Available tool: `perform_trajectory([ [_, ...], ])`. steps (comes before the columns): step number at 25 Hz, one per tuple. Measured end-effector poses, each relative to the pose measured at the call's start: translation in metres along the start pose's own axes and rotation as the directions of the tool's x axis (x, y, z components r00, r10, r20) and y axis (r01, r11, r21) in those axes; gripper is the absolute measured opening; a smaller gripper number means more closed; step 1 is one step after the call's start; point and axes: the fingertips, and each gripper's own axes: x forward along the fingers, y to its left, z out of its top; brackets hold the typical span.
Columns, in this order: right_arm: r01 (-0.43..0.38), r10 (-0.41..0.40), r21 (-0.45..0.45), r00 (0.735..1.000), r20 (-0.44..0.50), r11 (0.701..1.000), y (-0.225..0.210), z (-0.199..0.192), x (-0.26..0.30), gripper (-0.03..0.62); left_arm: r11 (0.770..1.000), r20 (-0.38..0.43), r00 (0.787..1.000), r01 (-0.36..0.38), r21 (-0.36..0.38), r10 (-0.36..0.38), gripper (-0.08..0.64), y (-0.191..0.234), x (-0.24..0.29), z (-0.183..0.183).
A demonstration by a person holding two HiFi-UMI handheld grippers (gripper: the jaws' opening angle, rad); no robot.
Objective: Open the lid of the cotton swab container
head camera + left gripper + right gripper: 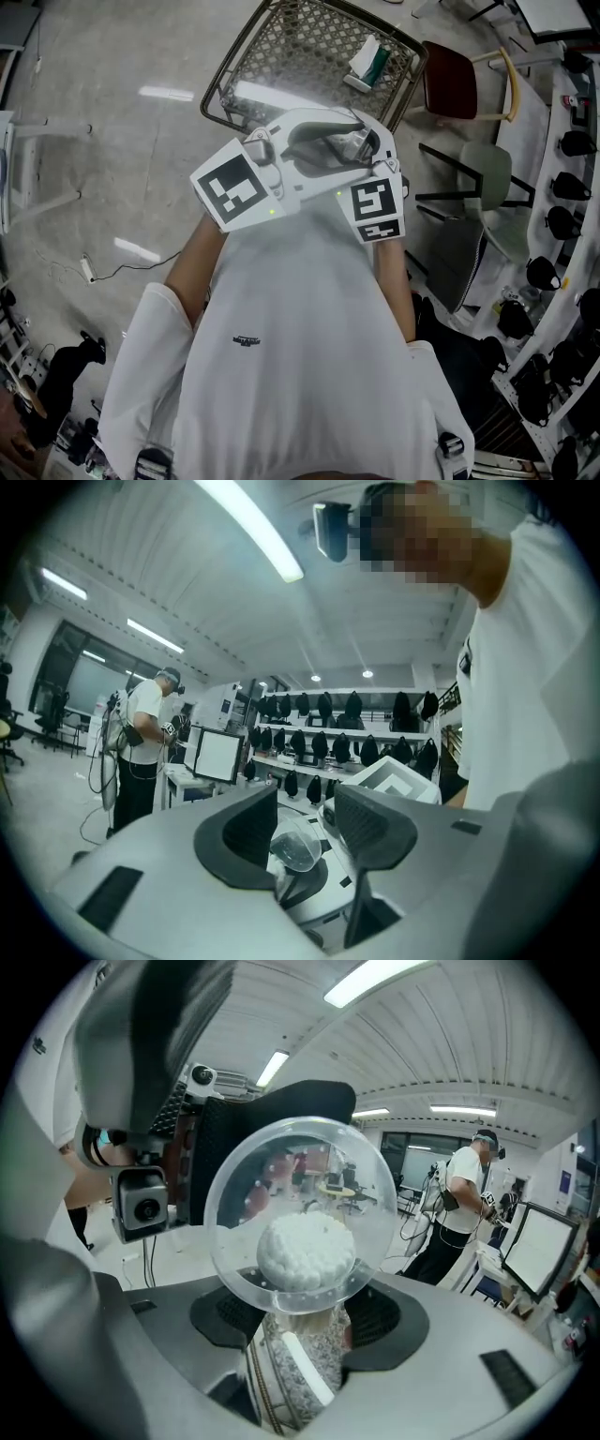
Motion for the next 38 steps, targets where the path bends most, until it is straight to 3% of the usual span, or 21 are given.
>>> perform_trajectory([
  [3,0.011,-0.011,-0.02,1.0,-0.002,1.0,-0.001,0.0,0.0,0.241,0.998,0.02,0.999,0.029,-0.056,-0.028,0.187,-0.001,0.0,0.001],
  [11,0.005,-0.007,-0.056,1.0,-0.03,0.998,0.006,-0.006,0.001,0.241,0.992,0.035,0.996,0.089,-0.086,-0.086,0.186,-0.01,0.006,0.006],
  [18,-0.004,0.004,-0.037,1.0,-0.009,0.999,0.008,0.0,0.005,0.241,0.992,0.058,0.995,0.087,-0.095,-0.082,0.187,-0.006,0.001,0.008],
  [24,0.041,-0.041,-0.039,0.999,0.02,0.998,-0.006,0.01,0.002,0.241,0.991,0.075,0.995,0.077,-0.108,-0.069,0.187,-0.004,-0.005,0.011],
  [31,0.059,-0.059,-0.013,0.998,0.035,0.998,-0.009,0.01,0.001,0.241,0.994,0.127,0.992,0.025,-0.105,-0.011,0.187,0.008,-0.03,0.019],
  [33,0.07,-0.071,0.006,0.996,0.049,0.997,-0.015,0.012,-0.002,0.241,0.995,0.13,0.991,-0.023,-0.094,0.035,0.178,0.014,-0.036,0.021],
  [38,0.102,-0.106,0.044,0.991,0.083,0.994,-0.027,0.017,-0.011,0.241,0.985,0.132,0.977,-0.16,-0.068,0.168,0.078,0.038,-0.053,0.018],
])
